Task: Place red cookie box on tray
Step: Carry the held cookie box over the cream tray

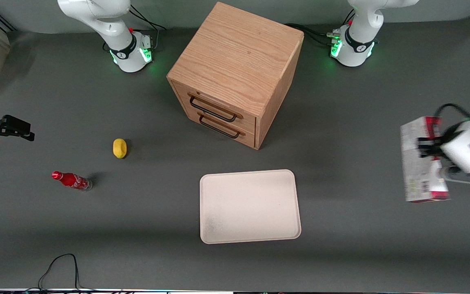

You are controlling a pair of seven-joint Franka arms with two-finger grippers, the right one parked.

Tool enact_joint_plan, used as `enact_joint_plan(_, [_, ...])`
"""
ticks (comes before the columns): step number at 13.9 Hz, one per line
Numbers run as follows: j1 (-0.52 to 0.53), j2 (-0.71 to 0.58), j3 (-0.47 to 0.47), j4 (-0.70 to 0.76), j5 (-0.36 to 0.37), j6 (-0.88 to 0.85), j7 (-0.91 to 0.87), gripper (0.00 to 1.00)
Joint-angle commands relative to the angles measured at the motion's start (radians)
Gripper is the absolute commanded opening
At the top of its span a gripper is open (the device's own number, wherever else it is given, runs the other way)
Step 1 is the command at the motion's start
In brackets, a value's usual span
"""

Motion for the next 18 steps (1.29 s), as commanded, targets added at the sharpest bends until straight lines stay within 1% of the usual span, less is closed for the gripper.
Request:
enact_joint_plan(1, [-0.117, 0.107, 0.018, 0.107, 0.002, 0.051, -0.233, 0.0])
enact_joint_plan(3, [-0.185, 0.179, 0.006, 0.181, 0.002, 0.056, -0.323, 0.0])
enact_joint_plan(5, [-0.223, 0.229, -0.026, 0.233, 0.002, 0.09, -0.418, 0.0])
enact_joint_plan(8, [-0.226, 0.253, -0.107, 0.233, -0.001, 0.159, -0.472, 0.0])
enact_joint_plan(10, [-0.226, 0.286, -0.107, 0.229, -0.002, 0.182, -0.466, 0.0])
enact_joint_plan(13, [-0.223, 0.375, -0.104, 0.198, 0.004, 0.284, -0.454, 0.0])
enact_joint_plan(16, [-0.225, 0.42, -0.104, 0.131, 0.008, 0.413, -0.46, 0.0])
enact_joint_plan(18, [-0.236, 0.455, -0.103, 0.127, 0.019, 0.444, -0.461, 0.0])
